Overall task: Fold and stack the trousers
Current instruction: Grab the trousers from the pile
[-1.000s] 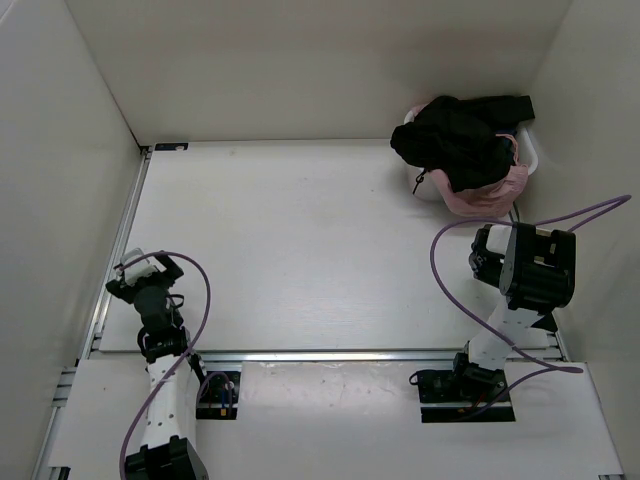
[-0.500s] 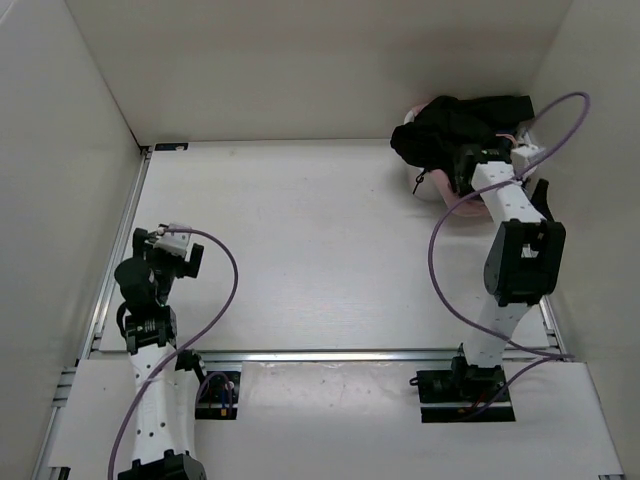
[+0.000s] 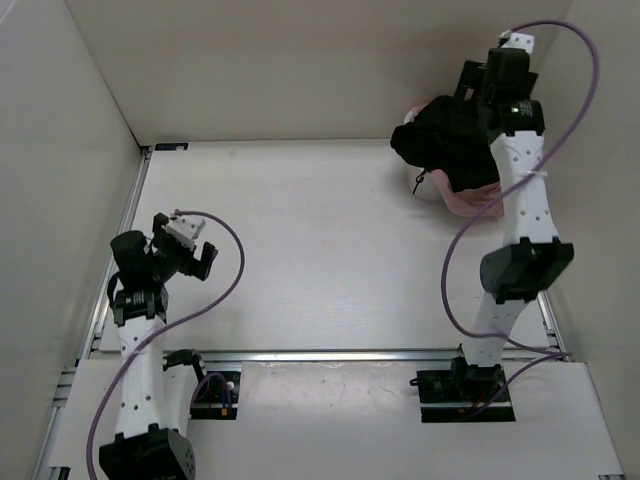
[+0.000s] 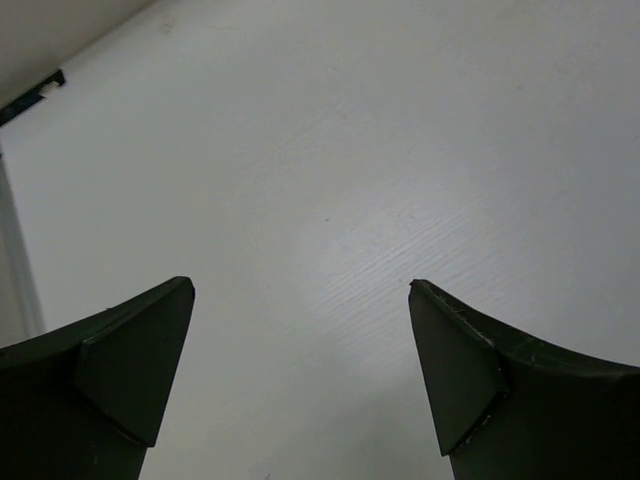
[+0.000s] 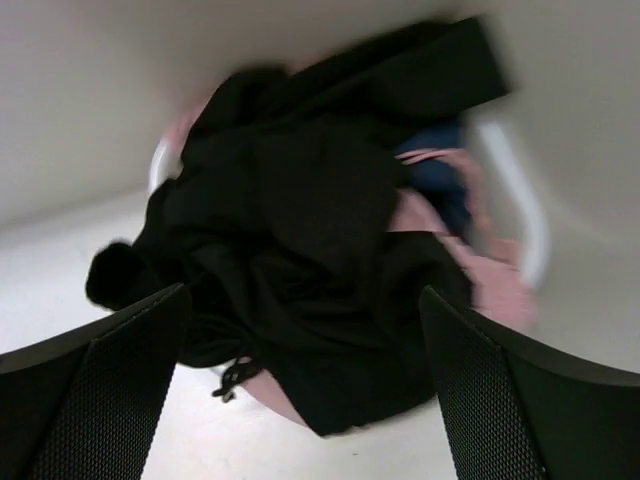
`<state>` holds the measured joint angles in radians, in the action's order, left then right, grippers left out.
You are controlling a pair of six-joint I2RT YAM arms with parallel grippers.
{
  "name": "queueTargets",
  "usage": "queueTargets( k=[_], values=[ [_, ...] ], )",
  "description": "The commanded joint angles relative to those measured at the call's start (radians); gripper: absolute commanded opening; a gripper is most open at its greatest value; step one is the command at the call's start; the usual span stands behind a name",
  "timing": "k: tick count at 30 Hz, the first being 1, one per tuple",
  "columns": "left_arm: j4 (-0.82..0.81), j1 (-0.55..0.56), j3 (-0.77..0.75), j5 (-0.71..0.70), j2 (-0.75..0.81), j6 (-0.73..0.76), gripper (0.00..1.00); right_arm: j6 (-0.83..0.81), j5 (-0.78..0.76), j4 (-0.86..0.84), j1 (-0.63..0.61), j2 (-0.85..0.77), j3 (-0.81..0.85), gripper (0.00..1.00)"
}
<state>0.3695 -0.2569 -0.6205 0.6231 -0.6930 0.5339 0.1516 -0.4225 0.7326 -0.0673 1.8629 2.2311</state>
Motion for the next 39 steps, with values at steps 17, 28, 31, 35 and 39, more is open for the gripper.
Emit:
queueTargets(
  k=[17, 28, 31, 35, 39],
  values=[
    [0.105, 0.024, -0.107, 0.132, -0.157, -0.015, 1.0, -0.061, -0.022, 0.057, -0.088, 0.329, 0.007, 0.35],
    [0.105, 0.024, -0.097, 0.141, -0.112, -0.034, 1.0, -0.217, -0.459, -0.119, -0.27, 0.032, -0.065, 0.0],
    [0.105, 0.024, -0.097, 0.152, -0.094, -0.034, 1.0, -0.283, -0.496, -0.194, -0.344, -0.053, -0.041, 0.0],
    [0.105, 0.024, -0.097, 0.152, -0.082, -0.043, 1.0, -0.504, -0.471, -0.321, -0.593, -0.134, 0.031, 0.0],
    [0.076, 0.024, -0.108, 0.043, -0.059, -0.093, 1.0, -0.713, -0.385, -0.501, -0.886, -0.172, 0.065, 0.0]
  ],
)
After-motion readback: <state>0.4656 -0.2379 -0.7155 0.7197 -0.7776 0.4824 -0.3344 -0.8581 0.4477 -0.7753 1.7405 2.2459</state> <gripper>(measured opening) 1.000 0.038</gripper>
